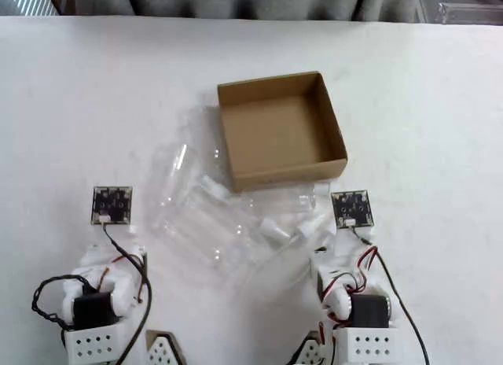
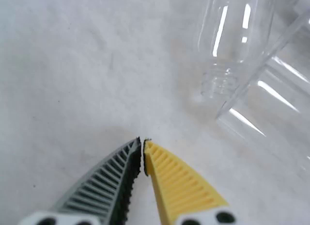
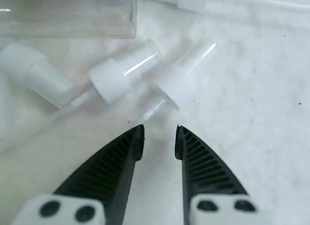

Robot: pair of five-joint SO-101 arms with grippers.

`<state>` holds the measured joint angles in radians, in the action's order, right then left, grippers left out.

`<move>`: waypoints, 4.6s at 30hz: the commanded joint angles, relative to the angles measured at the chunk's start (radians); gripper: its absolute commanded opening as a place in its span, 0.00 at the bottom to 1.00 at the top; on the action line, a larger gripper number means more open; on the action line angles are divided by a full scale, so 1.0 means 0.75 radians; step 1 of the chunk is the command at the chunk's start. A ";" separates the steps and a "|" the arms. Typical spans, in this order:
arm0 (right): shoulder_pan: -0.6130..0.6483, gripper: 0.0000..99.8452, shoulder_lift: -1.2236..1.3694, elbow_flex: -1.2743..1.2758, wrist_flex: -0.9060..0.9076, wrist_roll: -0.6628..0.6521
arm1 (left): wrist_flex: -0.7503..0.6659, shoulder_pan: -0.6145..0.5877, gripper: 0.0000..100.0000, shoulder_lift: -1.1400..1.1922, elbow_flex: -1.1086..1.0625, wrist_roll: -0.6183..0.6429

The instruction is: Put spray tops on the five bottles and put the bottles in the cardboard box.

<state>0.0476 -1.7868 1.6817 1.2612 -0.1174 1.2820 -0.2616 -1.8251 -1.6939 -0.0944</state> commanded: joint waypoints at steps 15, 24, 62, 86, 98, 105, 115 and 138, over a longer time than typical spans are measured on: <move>-0.017 0.09 -0.017 0.012 0.009 -0.012 | 0.000 -0.003 0.02 -0.007 0.006 -0.010; -0.021 0.09 -0.017 0.010 0.005 -0.012 | -0.029 0.001 0.02 -0.007 0.262 -0.010; -0.214 0.08 -0.017 -0.008 -0.001 -0.012 | -0.571 0.353 0.24 1.750 1.334 0.000; -0.218 0.08 -0.017 0.012 -0.054 -0.012 | -0.626 0.069 0.24 2.476 1.678 -0.106; -0.218 0.08 -0.017 0.012 -0.050 -0.012 | -0.593 -0.318 0.24 2.468 1.741 -0.237; -0.218 0.08 -0.017 0.012 -0.048 -0.014 | -0.325 -0.355 0.24 2.468 1.968 -0.237; -0.218 0.08 -0.017 0.012 -0.048 -0.014 | 0.164 -0.406 0.21 2.466 2.310 -0.237; -0.218 0.08 -0.017 0.012 -0.048 -0.014 | -0.333 -0.087 0.02 1.325 0.943 -0.223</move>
<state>-0.0997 -1.7868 1.6817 1.2428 -0.1189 1.1592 -0.3491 -0.7388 -0.8485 -0.2662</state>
